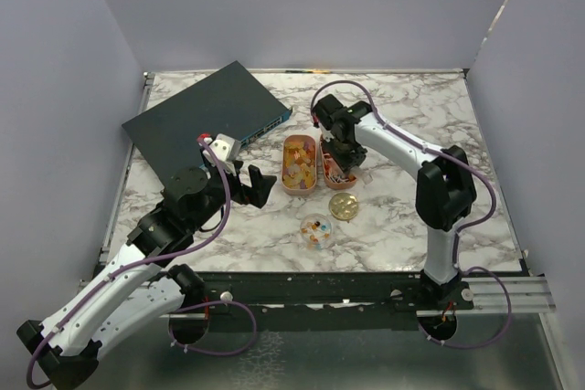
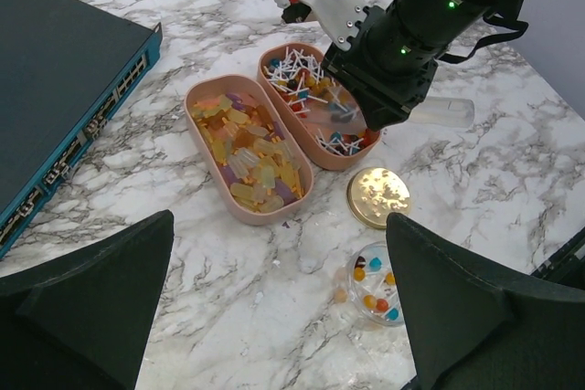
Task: Pack the candies
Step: Scoop the fake candies from the storage box.
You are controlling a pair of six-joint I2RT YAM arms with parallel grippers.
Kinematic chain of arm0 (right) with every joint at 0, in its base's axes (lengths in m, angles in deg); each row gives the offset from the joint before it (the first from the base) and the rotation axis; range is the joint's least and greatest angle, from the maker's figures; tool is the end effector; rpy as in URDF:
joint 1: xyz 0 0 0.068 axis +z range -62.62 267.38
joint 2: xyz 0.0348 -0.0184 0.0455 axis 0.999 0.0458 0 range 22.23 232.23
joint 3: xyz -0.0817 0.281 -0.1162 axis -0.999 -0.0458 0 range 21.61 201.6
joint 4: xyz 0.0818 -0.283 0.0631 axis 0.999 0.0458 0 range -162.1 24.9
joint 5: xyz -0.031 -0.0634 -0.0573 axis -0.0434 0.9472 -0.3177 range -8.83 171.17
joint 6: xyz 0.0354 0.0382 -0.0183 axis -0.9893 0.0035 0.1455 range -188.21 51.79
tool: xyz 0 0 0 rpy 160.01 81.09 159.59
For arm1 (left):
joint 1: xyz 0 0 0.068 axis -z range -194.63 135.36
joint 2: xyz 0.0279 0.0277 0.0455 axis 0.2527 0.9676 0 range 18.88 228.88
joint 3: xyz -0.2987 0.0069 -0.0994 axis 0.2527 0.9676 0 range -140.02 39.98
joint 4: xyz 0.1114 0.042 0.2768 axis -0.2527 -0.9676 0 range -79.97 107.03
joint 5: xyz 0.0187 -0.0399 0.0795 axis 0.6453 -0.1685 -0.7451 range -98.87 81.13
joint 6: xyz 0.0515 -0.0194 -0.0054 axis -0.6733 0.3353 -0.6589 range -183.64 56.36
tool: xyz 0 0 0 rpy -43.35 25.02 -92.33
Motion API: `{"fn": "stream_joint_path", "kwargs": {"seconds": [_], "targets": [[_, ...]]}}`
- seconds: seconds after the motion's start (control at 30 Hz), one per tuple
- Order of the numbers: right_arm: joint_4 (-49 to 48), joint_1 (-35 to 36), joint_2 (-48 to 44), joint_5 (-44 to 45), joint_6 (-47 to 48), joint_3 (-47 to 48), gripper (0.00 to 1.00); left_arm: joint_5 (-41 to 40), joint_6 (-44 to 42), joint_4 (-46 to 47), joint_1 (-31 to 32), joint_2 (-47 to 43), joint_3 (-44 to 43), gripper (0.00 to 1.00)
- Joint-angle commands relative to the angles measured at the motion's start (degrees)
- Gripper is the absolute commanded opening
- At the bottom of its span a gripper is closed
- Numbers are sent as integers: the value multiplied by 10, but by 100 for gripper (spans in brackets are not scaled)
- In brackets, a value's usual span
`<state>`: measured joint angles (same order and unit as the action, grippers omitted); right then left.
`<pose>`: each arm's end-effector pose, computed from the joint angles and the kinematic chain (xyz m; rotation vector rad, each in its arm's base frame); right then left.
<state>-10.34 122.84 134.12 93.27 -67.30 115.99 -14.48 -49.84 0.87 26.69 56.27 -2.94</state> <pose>0.3687 0.2531 0.2606 -0.8755 2.7577 -0.2119 0.1267 -0.1065 0.3668 0.3560 1.7603 -0.6112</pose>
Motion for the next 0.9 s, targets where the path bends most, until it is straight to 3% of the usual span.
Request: {"fn": "stream_joint_path", "kwargs": {"seconds": [0.0, 0.87], "targets": [[-26, -8, 29, -21, 8, 24, 1, -15, -10, -11, -1, -2, 4, 99], [-111, -24, 54, -12, -8, -15, 1, -20, -12, -12, -1, 14, 1, 99]]}}
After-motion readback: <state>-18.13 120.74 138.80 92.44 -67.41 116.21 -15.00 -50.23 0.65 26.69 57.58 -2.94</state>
